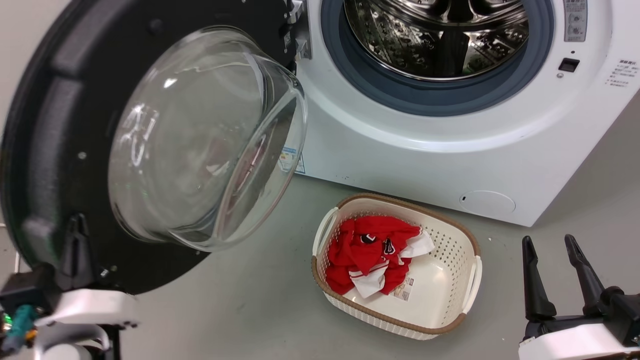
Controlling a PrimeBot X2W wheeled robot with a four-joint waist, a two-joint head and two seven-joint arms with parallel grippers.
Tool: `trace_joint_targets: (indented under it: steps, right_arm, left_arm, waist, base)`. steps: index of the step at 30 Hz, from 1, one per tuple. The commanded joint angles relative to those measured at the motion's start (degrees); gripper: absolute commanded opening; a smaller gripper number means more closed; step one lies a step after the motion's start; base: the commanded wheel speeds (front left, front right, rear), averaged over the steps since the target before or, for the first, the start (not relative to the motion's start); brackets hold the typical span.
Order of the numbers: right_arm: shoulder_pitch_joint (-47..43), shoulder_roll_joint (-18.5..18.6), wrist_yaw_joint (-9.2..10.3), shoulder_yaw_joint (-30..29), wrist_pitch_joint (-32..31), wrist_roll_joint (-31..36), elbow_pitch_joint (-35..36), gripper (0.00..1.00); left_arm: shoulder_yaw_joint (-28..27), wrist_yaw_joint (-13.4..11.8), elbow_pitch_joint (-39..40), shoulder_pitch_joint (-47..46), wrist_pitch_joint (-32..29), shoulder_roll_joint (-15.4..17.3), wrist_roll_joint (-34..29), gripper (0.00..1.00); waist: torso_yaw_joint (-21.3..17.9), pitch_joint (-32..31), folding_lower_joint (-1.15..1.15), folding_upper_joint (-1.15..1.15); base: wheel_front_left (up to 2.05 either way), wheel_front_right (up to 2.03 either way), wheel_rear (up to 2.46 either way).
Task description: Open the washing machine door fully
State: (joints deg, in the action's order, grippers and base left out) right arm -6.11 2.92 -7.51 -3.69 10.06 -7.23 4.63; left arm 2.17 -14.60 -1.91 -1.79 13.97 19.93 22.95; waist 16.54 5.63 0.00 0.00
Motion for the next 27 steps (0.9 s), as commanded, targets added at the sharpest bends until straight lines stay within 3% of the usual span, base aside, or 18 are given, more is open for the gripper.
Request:
trace_joint_targets:
  steps: [1,18,23,27]
  right_arm:
    - [0.9,-0.1,0.04,0.0,0.0,0.3,0.2,1.00]
    - [2.9,-0.1,0.04,0.3,-0.8,2.6,0.9,1.00]
    - [3.0,-0.1,0.04,0.2,-0.8,2.7,0.7,1.00]
    - [2.7,-0.1,0.04,0.0,-0.7,2.3,0.2,1.00]
  left_arm:
    - [-1.5,-0.4,-0.6,-1.7,0.2,1.3,0.5,0.00]
    - [-7.1,6.3,-18.3,-12.7,-0.3,10.3,5.5,0.00]
    - [-8.0,7.6,-22.4,-14.1,0.4,11.6,6.2,0.00]
    - [-8.1,7.4,-22.2,-12.6,0.8,10.5,5.8,0.00]
  waist:
    - [-0.1,0.5,0.00,0.00]
    - [-2.4,3.6,0.00,0.00]
    - [-3.1,3.8,0.00,0.00]
    - [-3.2,3.0,0.00,0.00]
  base:
    - [0.00,0.00,0.00]
    - [0.00,0.00,0.00]
    - [0.00,0.00,0.00]
    - [0.00,0.00,0.00]
